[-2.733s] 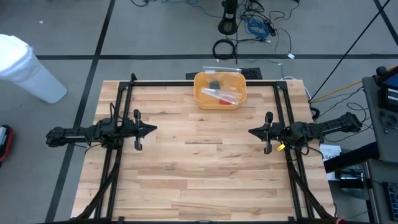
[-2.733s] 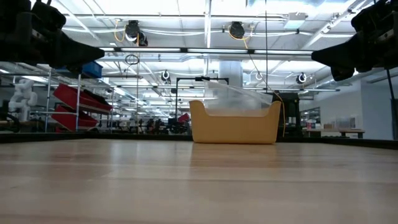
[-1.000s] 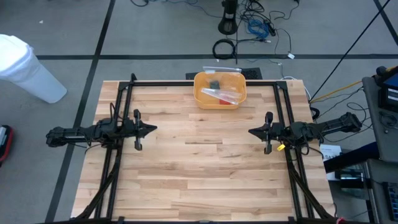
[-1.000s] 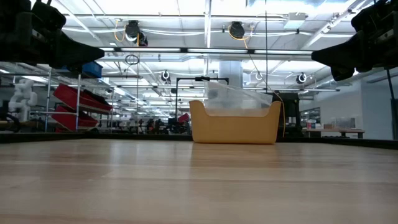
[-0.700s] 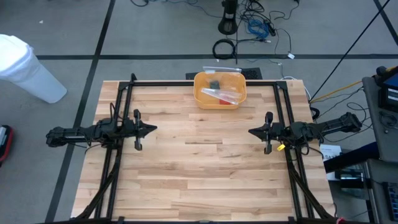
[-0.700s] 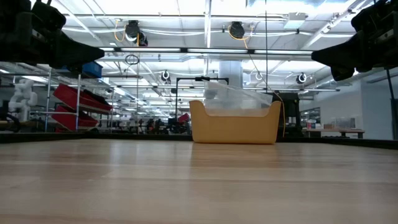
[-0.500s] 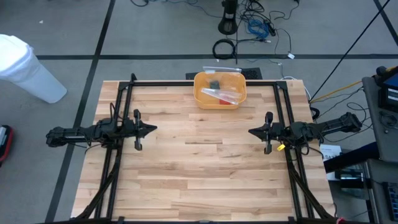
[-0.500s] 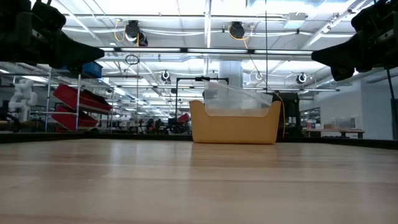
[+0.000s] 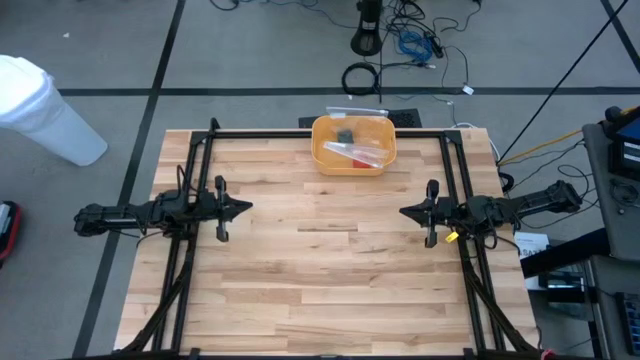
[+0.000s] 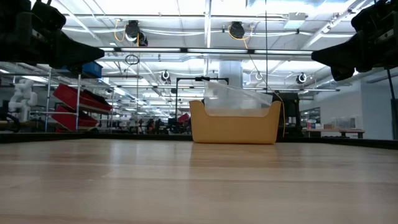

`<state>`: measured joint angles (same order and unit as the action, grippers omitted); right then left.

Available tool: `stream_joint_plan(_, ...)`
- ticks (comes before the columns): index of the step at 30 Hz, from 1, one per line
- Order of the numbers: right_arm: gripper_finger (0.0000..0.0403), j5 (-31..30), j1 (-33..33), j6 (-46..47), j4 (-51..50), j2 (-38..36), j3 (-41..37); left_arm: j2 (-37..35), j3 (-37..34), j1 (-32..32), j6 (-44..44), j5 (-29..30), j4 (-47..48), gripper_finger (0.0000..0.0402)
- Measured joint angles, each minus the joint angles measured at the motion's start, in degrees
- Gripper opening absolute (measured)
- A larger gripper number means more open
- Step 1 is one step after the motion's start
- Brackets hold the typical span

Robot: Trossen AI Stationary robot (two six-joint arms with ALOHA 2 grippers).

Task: Roll bandage
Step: Return to Home Position

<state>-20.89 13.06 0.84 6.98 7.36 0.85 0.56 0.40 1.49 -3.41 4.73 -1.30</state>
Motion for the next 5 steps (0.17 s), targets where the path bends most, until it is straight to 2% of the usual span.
stream_joint_plan(5,0.0,-0.02,0.0,0.0,0.0,0.0,0.0,0.0,0.0,-0.01,0.0,0.0,0.0,0.0017)
